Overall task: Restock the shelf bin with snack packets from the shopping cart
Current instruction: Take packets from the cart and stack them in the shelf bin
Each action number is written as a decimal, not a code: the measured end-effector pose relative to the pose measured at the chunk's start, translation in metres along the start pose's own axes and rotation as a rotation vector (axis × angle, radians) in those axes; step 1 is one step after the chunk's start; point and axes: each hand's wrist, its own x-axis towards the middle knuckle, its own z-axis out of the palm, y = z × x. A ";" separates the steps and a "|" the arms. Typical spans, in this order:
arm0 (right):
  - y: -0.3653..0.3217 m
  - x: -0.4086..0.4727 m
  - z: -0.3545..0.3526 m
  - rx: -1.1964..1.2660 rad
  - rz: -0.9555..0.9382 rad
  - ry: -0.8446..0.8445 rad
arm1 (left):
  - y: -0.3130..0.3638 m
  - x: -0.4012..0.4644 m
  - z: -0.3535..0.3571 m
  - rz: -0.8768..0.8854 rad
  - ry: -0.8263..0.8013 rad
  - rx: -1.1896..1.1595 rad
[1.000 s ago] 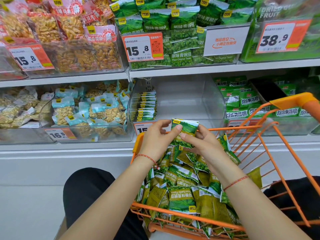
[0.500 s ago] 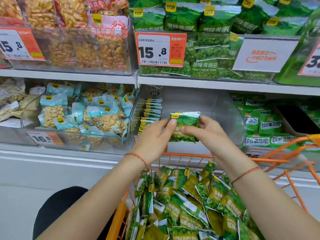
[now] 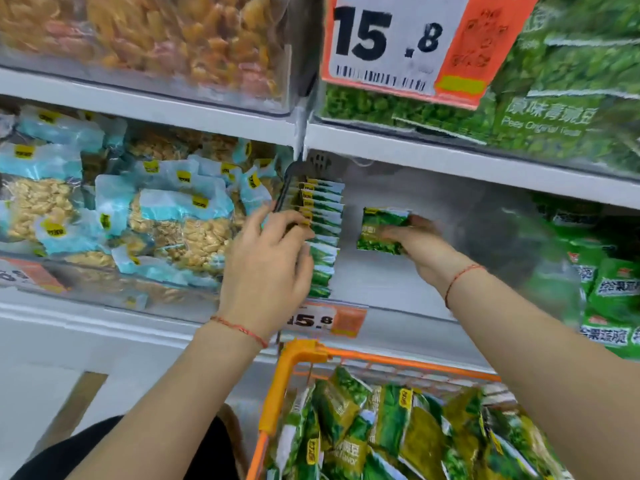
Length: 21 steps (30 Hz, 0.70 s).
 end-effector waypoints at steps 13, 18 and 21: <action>0.023 0.085 0.037 -0.128 -0.035 0.027 | 0.003 0.000 0.001 -0.018 0.067 -0.036; 0.032 0.087 0.032 -0.238 -0.094 0.157 | 0.004 0.000 0.001 -0.031 0.065 -0.032; 0.031 0.082 0.033 -0.236 -0.130 0.134 | 0.005 0.000 0.001 -0.036 0.061 -0.030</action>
